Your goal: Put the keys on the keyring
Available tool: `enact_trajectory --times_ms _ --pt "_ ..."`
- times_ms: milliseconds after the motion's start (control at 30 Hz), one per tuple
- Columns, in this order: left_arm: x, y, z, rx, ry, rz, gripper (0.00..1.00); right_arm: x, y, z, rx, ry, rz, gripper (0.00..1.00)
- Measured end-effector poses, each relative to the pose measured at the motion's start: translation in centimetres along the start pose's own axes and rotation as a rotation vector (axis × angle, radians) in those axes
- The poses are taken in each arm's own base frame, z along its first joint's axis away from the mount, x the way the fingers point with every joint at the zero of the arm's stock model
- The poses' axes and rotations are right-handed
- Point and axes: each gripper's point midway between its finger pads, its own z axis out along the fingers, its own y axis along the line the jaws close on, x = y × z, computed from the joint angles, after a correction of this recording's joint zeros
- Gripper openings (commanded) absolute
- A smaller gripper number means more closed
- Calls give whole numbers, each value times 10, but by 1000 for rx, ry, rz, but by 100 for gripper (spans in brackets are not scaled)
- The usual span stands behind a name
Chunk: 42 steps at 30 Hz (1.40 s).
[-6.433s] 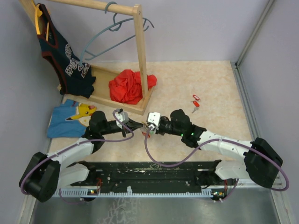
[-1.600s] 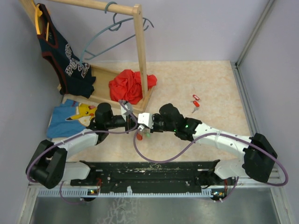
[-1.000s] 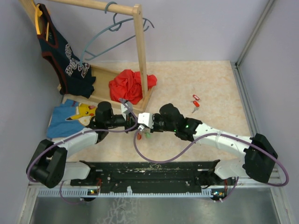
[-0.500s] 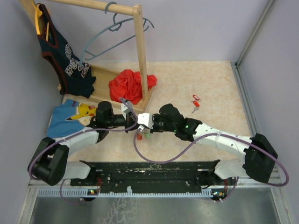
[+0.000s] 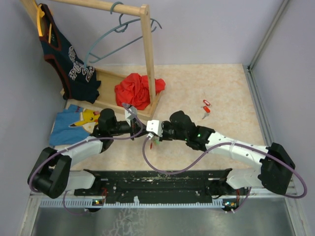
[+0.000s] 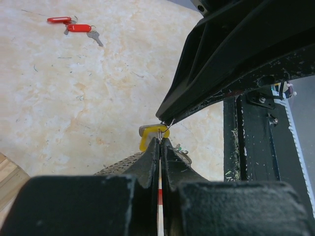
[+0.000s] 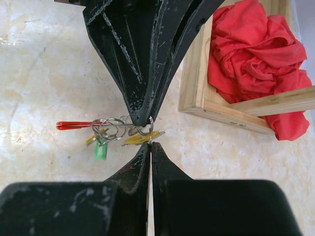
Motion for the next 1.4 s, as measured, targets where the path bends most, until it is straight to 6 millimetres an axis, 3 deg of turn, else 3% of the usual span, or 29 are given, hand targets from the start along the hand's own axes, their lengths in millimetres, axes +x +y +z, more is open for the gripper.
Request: enact_trajectory --times_ms 767,1067,1400 --pt "-4 2 -10 -59 -75 -13 1 7 14 14 -17 -30 42 0" --pt "-8 2 -12 -62 -101 3 1 2 10 14 3 -47 50 0" --pt "-10 4 -13 -64 -103 28 20 0 3 10 11 -24 13 0"
